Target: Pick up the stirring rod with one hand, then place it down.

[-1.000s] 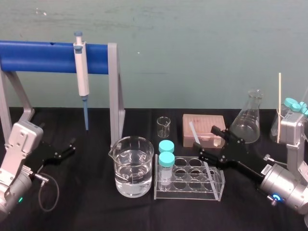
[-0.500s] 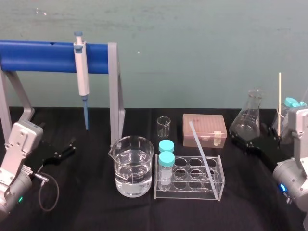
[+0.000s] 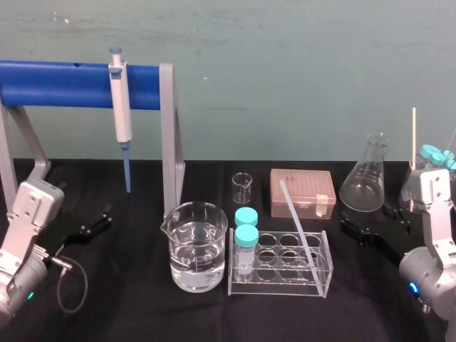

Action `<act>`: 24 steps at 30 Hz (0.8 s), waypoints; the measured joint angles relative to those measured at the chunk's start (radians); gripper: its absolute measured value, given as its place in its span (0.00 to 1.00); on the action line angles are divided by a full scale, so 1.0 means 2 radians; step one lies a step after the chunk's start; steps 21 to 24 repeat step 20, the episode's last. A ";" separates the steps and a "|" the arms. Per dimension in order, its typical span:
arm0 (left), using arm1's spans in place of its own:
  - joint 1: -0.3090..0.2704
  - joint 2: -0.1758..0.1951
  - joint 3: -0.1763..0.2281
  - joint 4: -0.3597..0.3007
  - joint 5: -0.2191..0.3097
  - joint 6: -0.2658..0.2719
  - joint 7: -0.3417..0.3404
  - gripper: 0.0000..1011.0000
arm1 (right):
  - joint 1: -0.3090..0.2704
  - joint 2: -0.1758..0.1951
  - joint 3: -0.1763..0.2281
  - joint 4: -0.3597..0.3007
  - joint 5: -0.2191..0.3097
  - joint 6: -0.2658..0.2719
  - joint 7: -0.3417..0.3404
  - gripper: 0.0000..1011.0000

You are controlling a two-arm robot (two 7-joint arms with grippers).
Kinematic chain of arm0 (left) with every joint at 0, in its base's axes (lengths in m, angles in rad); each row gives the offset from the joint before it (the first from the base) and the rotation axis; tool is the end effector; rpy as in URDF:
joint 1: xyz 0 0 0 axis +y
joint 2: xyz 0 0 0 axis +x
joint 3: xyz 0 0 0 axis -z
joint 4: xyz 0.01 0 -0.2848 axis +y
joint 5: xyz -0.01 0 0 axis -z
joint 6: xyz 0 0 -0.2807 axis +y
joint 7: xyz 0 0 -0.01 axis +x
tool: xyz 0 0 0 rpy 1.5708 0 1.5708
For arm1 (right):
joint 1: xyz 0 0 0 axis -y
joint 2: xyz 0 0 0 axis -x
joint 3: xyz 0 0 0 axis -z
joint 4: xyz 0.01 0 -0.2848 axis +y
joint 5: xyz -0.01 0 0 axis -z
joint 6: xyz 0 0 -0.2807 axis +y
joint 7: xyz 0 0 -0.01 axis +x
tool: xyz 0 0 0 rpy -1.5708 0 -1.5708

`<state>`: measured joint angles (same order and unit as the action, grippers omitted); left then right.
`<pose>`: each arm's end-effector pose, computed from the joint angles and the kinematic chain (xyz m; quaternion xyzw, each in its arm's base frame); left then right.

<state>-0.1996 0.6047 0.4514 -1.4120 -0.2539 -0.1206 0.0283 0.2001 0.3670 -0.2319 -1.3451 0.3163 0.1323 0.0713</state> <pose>0.3307 0.0872 -0.2927 0.1414 -0.1325 0.5799 0.7913 0.3489 -0.0667 -0.2975 -0.1113 0.0472 -0.6285 0.7683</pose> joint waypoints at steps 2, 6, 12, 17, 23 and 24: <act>0.000 0.000 0.000 0.000 0.000 0.000 0.000 0.99 | 0.000 0.000 0.000 0.000 0.000 0.000 0.000 0.99; 0.000 0.000 0.000 0.000 0.000 0.000 0.000 0.99 | 0.000 0.000 0.000 -0.001 0.000 0.000 0.000 0.99; 0.000 0.000 0.000 0.000 0.000 0.000 0.000 0.99 | 0.000 0.000 0.000 -0.001 0.001 -0.001 -0.001 0.99; 0.000 0.000 0.000 0.000 0.000 0.000 0.000 0.99 | -0.001 0.000 0.001 -0.001 0.001 -0.001 -0.001 0.99; 0.000 0.000 0.000 0.000 0.000 0.000 0.000 0.99 | -0.001 0.000 0.001 -0.001 0.001 -0.001 -0.001 0.99; 0.000 0.000 0.000 0.000 0.000 0.000 0.000 0.99 | -0.001 0.000 0.001 -0.001 0.001 -0.001 -0.001 0.99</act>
